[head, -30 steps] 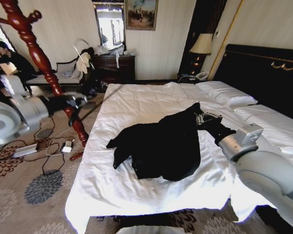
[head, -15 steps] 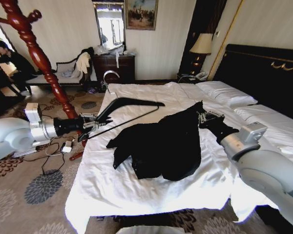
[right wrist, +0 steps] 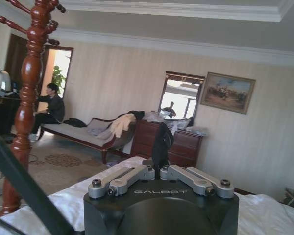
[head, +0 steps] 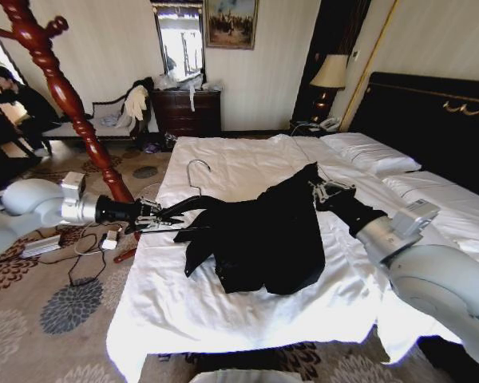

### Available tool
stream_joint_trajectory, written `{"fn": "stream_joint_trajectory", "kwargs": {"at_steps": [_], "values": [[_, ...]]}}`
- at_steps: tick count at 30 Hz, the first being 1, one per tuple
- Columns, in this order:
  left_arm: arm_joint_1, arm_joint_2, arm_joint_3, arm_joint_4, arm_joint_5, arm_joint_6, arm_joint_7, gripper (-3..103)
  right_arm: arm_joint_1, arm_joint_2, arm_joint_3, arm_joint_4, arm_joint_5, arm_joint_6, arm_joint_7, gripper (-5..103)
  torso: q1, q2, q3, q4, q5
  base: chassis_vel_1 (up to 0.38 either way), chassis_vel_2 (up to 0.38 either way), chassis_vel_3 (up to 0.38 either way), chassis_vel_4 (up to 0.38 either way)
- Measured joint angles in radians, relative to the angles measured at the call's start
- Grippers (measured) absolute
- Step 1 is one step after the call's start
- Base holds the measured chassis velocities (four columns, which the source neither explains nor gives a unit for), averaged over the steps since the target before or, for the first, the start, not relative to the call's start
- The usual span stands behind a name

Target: Pick up the clothes from the bed and hang them on the clothes hanger.

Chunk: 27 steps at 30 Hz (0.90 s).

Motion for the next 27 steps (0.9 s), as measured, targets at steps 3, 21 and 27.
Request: {"fn": "stream_joint_trajectory", "kwargs": {"at_steps": [3,21,27], "values": [[0.015,0.014,-0.011,0.003,-0.008,0.0,-0.018,17,0.009,-0.008,0.005,0.0,0.028,0.0,-0.011,0,0.0,0.0,0.0,0.0003,-0.0005,0.0,0.0,0.0,0.0],[0.171,0.263,-0.128,0.0,-0.067,-0.014,-0.24,17,0.052,0.012,0.016,0.0,0.086,0.002,-0.016,0,0.0,0.0,0.0,0.0001,-0.0002,0.0,0.0,0.0,0.0],[0.271,0.337,-0.227,-0.012,-0.09,0.004,-0.297,17,0.045,0.026,0.025,0.0,0.091,0.002,-0.016,0,0.0,0.0,0.0,-0.0003,0.0,0.0,0.0,0.0,0.0]]}}
